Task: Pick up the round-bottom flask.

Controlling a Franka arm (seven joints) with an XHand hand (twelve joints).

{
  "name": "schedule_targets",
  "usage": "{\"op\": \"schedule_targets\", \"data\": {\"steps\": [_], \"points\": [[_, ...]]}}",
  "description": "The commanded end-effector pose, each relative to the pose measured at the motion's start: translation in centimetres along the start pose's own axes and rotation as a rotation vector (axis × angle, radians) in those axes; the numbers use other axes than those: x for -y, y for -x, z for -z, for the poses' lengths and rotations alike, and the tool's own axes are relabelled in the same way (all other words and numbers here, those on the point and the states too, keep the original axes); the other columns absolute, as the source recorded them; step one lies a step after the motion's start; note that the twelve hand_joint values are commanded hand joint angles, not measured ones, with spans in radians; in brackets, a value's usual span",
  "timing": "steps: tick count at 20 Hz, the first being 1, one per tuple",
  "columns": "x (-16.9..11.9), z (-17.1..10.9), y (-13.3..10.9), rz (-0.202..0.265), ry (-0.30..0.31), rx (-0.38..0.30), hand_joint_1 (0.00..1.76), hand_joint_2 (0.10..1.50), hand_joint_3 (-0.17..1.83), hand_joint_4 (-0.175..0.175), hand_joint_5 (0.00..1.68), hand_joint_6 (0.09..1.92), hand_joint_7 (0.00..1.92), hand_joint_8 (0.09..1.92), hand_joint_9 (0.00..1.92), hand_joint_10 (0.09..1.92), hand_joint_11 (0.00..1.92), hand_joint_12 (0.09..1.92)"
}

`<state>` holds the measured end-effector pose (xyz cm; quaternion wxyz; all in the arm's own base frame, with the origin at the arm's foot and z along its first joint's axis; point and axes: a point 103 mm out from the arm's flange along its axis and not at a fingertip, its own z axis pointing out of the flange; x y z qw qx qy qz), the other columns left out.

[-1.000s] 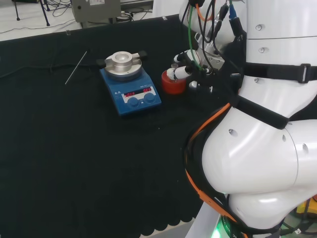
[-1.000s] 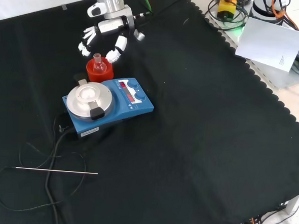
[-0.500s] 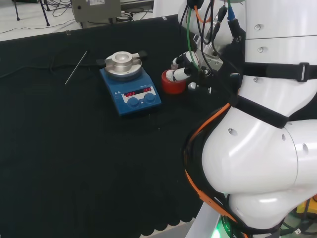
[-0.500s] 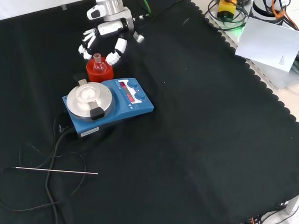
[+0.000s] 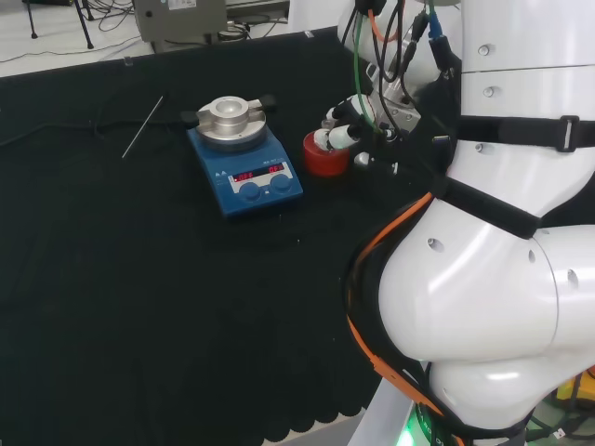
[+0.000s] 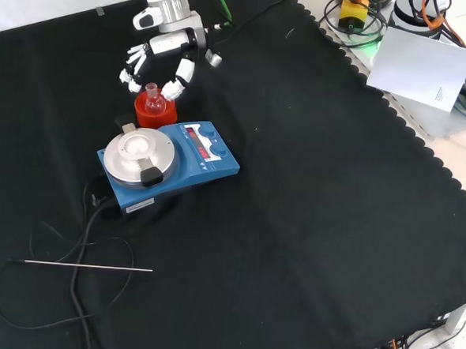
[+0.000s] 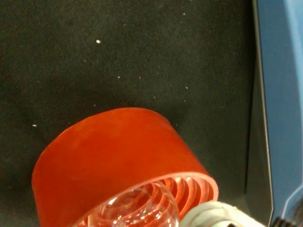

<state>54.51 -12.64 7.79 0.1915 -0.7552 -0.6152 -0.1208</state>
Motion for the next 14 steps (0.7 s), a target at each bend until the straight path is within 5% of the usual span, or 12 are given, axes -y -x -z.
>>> {"op": "schedule_targets", "data": {"steps": [1, 14], "points": [[-0.13, -0.13, -0.20, 0.000, 0.005, 0.004, 0.84, 0.69, 0.51, -0.014, 0.74, 0.15, 0.27, 0.57, 0.37, 0.61, 0.00, 1.33], [-0.36, -0.22, -0.54, -0.002, 0.048, 0.022, 0.85, 0.79, 0.55, -0.011, 1.02, 0.61, 0.35, 0.55, 0.47, 0.59, 0.08, 1.33]]}}
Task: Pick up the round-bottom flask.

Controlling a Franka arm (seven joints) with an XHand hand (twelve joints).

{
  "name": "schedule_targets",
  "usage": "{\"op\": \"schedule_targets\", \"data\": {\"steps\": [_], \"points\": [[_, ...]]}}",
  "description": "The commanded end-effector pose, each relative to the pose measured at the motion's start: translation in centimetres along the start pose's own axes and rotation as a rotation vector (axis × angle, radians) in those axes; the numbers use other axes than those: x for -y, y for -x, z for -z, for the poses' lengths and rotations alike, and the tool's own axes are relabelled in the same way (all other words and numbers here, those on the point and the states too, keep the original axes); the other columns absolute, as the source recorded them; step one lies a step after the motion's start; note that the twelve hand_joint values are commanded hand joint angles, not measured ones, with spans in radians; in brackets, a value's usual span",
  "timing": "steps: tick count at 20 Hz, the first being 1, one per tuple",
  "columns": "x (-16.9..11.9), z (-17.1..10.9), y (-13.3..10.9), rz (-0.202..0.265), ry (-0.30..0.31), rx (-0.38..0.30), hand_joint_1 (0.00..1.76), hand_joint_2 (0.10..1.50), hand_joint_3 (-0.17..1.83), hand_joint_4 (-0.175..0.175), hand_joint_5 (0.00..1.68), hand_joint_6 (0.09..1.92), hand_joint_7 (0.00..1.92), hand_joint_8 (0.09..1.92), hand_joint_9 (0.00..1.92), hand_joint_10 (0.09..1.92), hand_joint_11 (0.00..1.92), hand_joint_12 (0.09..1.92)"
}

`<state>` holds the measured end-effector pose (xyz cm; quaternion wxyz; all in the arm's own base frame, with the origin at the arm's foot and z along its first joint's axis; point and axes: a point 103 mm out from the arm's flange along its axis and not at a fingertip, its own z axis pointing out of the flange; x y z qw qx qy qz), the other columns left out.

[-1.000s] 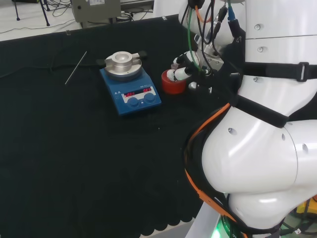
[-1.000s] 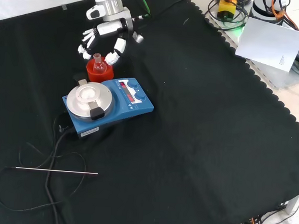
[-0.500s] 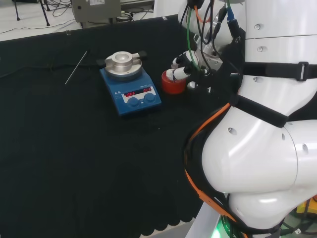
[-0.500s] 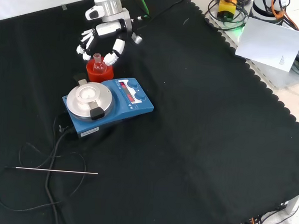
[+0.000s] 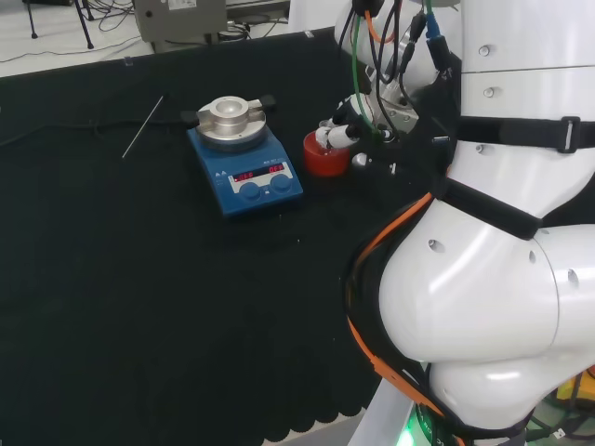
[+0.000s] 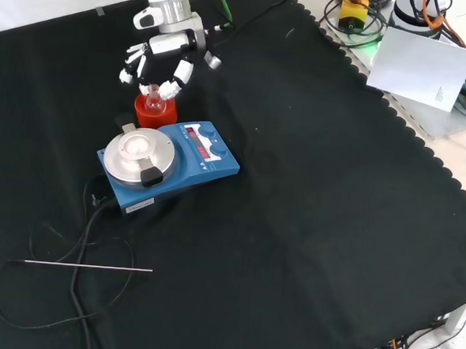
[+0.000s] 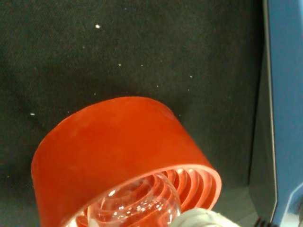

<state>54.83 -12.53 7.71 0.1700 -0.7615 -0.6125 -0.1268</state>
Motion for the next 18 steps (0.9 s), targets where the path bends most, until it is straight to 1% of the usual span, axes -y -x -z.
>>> {"op": "schedule_targets", "data": {"steps": [1, 5, 7, 8, 9, 10, 11, 12, 13, 16, 18], "points": [[-0.07, -0.12, -0.43, 0.002, 0.006, 0.003, 0.85, 0.80, 0.56, -0.011, 1.02, 0.62, 0.35, 0.55, 0.47, 0.59, 0.08, 1.33], [-0.16, -0.09, -0.55, 0.002, 0.005, 0.000, 0.85, 0.80, 0.56, -0.014, 1.00, 0.65, 0.36, 0.55, 0.48, 0.59, 0.10, 1.32], [-0.12, -0.39, -0.97, 0.002, 0.011, 0.010, 0.85, 0.79, 0.56, -0.016, 0.99, 0.67, 0.36, 0.55, 0.48, 0.58, 0.11, 1.32], [-0.11, -0.42, -1.02, 0.001, 0.014, 0.010, 0.91, 0.86, 0.46, 0.053, 0.99, 0.79, 0.36, 0.55, 0.49, 0.59, 0.11, 1.33], [-0.11, -0.38, -0.99, 0.001, 0.017, 0.008, 0.96, 0.93, 0.34, 0.108, 0.99, 0.89, 0.36, 0.56, 0.48, 0.59, 0.11, 1.33], [-0.09, -0.28, -0.92, 0.001, 0.025, 0.005, 0.98, 0.98, 0.24, 0.142, 0.99, 0.95, 0.36, 0.56, 0.49, 0.59, 0.11, 1.33], [-0.09, -0.11, -0.83, -0.001, 0.033, 0.004, 1.00, 1.01, 0.18, 0.159, 1.00, 0.96, 0.37, 0.56, 0.49, 0.60, 0.12, 1.33], [-0.08, 0.06, -0.75, -0.001, 0.040, 0.005, 1.02, 1.01, 0.18, 0.168, 1.01, 0.97, 0.38, 0.56, 0.51, 0.58, 0.14, 1.33], [-0.07, 0.21, -0.68, 0.000, 0.047, 0.009, 1.03, 0.97, 0.27, 0.172, 1.02, 0.98, 0.40, 0.54, 0.53, 0.57, 0.15, 1.32], [0.00, 0.42, -0.57, 0.001, 0.056, 0.006, 1.04, 0.80, 0.60, 0.175, 1.03, 1.07, 0.45, 0.53, 0.57, 0.54, 0.20, 1.31], [-0.02, 0.43, -0.48, 0.005, 0.040, -0.015, 1.04, 0.77, 0.68, 0.175, 1.03, 1.10, 0.46, 0.53, 0.58, 0.54, 0.22, 1.31]]}}
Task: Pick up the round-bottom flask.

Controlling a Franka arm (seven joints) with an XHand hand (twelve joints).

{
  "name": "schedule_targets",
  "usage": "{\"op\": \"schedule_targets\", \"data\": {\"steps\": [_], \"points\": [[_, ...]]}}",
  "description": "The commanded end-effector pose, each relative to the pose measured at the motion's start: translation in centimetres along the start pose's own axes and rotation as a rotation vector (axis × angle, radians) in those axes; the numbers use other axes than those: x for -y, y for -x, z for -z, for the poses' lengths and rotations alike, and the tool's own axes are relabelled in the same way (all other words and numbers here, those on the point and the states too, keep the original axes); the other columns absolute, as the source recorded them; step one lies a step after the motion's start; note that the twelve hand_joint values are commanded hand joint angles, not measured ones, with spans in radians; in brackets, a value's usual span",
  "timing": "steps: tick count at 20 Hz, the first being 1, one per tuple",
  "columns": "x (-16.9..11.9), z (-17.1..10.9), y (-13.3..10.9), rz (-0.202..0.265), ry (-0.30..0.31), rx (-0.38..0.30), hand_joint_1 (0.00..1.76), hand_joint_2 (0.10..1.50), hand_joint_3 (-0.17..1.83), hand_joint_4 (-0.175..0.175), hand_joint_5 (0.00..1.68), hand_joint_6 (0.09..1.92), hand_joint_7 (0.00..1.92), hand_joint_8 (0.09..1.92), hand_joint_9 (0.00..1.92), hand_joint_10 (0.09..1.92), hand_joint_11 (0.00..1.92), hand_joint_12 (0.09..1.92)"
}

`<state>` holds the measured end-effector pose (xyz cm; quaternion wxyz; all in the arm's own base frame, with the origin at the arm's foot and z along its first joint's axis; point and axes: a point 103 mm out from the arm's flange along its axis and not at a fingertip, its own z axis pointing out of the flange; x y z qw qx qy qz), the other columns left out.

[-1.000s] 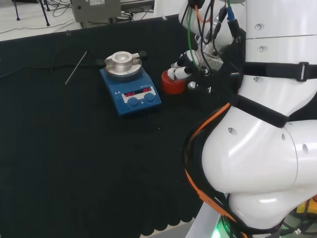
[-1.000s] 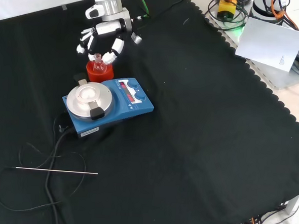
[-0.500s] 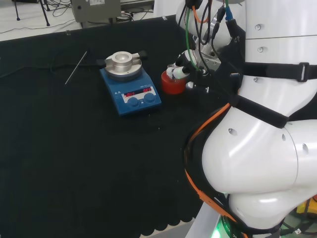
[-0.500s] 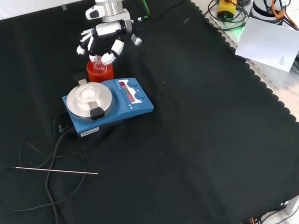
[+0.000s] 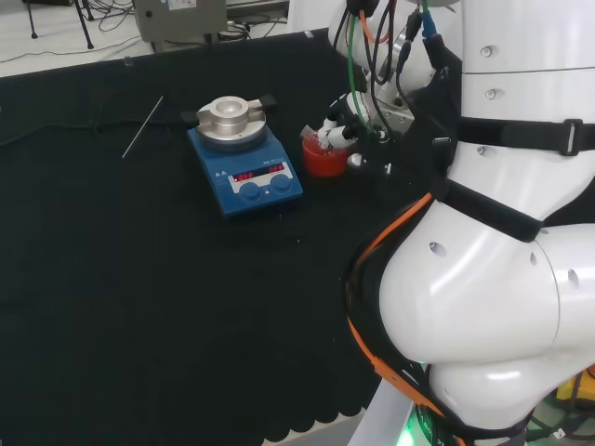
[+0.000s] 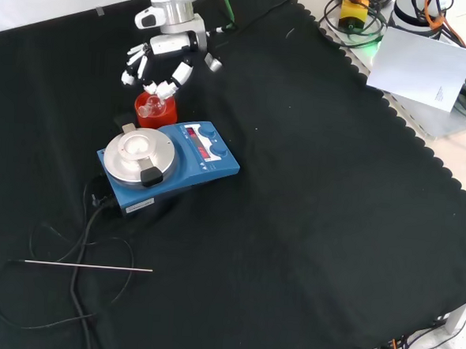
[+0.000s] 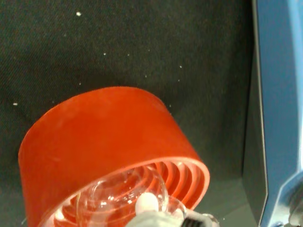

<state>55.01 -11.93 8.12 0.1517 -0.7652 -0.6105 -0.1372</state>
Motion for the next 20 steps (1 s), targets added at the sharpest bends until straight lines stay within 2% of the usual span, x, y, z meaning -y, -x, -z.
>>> {"op": "schedule_targets", "data": {"steps": [1, 3, 5, 6, 7, 14, 20], "points": [[-0.1, 0.3, 0.3, 0.007, -0.014, -0.028, 1.04, 0.78, 0.66, 0.175, 1.02, 1.10, 0.46, 0.53, 0.58, 0.54, 0.22, 1.31], [-0.2, 0.2, 0.1, 0.009, -0.035, -0.026, 1.02, 0.87, 0.50, 0.175, 0.99, 1.09, 0.42, 0.54, 0.55, 0.56, 0.19, 1.32], [-0.4, 0.1, -0.1, 0.012, -0.044, -0.021, 0.92, 0.82, 0.47, 0.032, 0.91, 0.94, 0.38, 0.55, 0.52, 0.57, 0.16, 1.32], [-0.5, -0.1, -0.3, 0.013, -0.051, -0.013, 0.90, 0.77, 0.51, -0.007, 0.87, 0.89, 0.37, 0.55, 0.50, 0.58, 0.15, 1.32], [-0.6, -0.2, -0.5, 0.014, -0.059, -0.008, 0.88, 0.74, 0.55, -0.026, 0.83, 0.85, 0.36, 0.56, 0.49, 0.59, 0.14, 1.32], [-1.3, -0.9, -1.5, 0.038, -0.080, 0.008, 0.85, 0.64, 0.59, -0.033, 0.56, 0.74, 0.31, 0.56, 0.45, 0.60, 0.10, 1.33], [-1.8, -1.7, -1.9, 0.040, -0.090, 0.026, 0.85, 0.62, 0.59, -0.029, 0.53, 0.68, 0.29, 0.57, 0.43, 0.61, 0.09, 1.34]]}}
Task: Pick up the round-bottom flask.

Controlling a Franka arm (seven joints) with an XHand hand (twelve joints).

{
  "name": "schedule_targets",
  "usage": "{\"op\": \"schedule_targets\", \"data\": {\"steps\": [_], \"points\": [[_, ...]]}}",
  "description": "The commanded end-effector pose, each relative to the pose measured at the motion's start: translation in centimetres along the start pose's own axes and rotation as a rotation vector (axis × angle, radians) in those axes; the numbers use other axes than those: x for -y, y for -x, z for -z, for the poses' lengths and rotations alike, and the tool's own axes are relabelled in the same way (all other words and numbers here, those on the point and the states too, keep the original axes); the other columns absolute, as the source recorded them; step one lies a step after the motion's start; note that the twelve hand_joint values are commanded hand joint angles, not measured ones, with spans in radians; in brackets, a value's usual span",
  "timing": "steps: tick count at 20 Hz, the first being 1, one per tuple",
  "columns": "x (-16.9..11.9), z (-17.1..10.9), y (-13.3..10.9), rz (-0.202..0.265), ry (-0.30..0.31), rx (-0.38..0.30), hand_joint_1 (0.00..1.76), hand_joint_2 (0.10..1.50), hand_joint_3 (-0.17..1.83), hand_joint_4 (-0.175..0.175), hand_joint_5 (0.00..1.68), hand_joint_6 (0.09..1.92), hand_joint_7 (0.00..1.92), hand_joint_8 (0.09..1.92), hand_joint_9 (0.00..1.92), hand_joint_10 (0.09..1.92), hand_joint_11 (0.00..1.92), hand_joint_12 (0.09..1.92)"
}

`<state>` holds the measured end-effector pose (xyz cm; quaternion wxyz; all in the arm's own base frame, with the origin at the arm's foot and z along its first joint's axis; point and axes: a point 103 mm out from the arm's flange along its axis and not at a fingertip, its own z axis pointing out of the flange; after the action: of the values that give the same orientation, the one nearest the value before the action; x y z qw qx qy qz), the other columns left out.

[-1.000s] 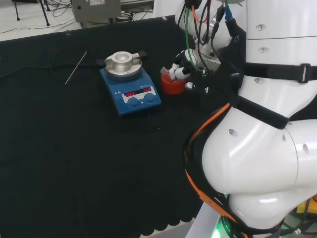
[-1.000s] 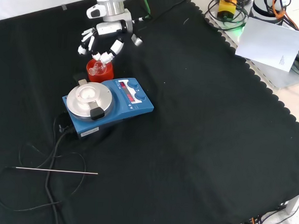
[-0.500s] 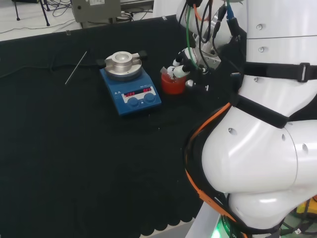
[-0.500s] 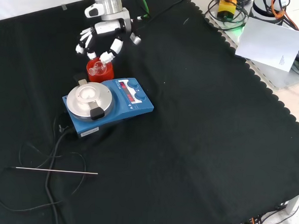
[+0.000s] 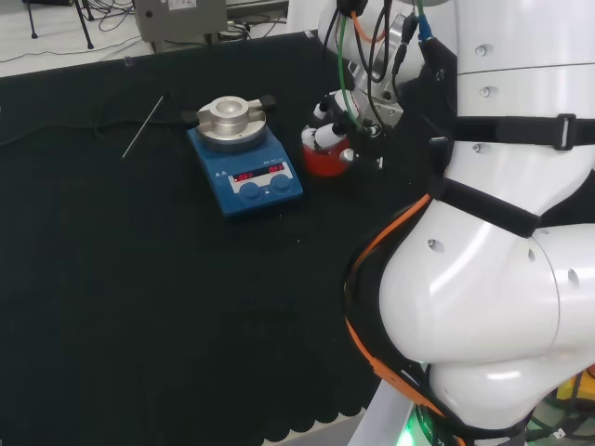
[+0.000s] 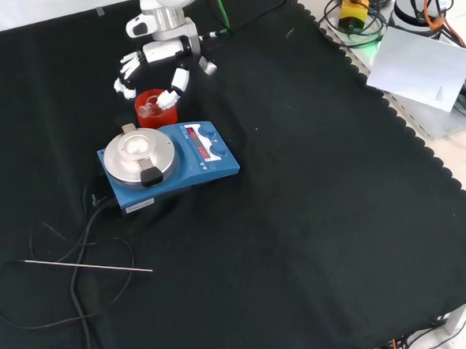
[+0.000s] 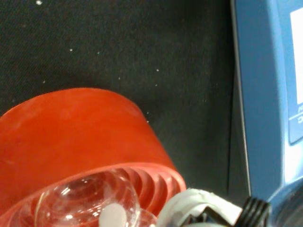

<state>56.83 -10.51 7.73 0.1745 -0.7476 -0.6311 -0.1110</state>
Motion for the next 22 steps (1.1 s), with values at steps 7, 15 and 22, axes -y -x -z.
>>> {"op": "schedule_targets", "data": {"steps": [7, 15, 22], "points": [[-0.5, -1.5, -0.8, -0.009, -0.018, 0.037, 0.85, 0.62, 0.59, -0.027, 0.53, 0.66, 0.29, 0.57, 0.43, 0.62, 0.09, 1.34], [-1.1, -2.0, 0.7, -0.037, -0.025, 0.018, 0.85, 0.62, 0.58, -0.025, 0.59, 0.67, 0.29, 0.57, 0.43, 0.62, 0.09, 1.34], [-1.3, -2.0, 1.1, -0.042, -0.027, 0.011, 0.85, 0.63, 0.58, -0.023, 0.66, 0.69, 0.30, 0.58, 0.43, 0.62, 0.09, 1.34]]}}
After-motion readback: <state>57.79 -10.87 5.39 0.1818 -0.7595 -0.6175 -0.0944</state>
